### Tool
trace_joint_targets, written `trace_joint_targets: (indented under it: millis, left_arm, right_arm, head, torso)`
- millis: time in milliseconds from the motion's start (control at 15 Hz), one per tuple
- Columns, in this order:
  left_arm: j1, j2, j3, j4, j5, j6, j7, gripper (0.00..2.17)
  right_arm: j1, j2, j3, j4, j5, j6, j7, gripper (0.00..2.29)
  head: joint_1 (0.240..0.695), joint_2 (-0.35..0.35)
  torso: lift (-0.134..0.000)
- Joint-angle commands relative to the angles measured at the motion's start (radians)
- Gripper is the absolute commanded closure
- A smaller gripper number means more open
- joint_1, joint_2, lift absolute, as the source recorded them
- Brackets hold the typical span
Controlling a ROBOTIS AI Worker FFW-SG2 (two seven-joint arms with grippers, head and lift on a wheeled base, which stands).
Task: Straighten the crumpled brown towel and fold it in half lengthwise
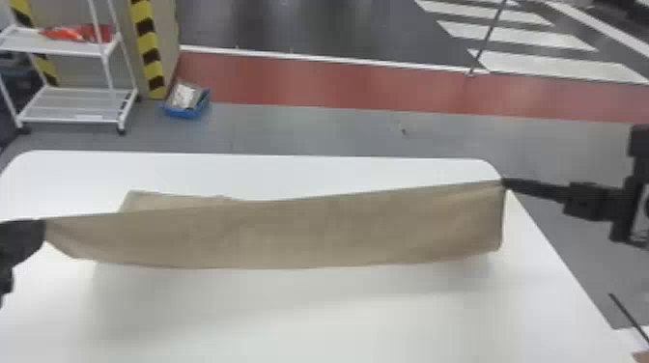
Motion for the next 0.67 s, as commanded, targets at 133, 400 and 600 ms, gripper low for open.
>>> trace_joint_targets:
  millis: [133,400,600]
  left_arm:
    - [-0.289,-0.01,-0.042,0.225,0.085,-0.003,-0.001,1.42]
    - [-0.527,-0.021,-0.143,0.475,0.091,-0.043,-0.001,1.42]
    - [-0.573,-0.022,-0.189,0.547,0.099,-0.15,0.003,1.42]
  right_arm:
    - [-0.244,0.02,0.027,0.352,-0.025,-0.248,-0.038,1.12]
    - [-0.298,0.033,0.067,0.424,-0.011,-0.303,-0.089,1.12]
    - [-0.281,0.031,0.019,0.417,-0.055,-0.307,-0.09,1.12]
  head:
    - [0.695,-0.173]
    - [0.617,-0.143]
    - [0.595,-0.143]
  torso:
    - [-0.124]
    - [-0.124]
    - [-0.124]
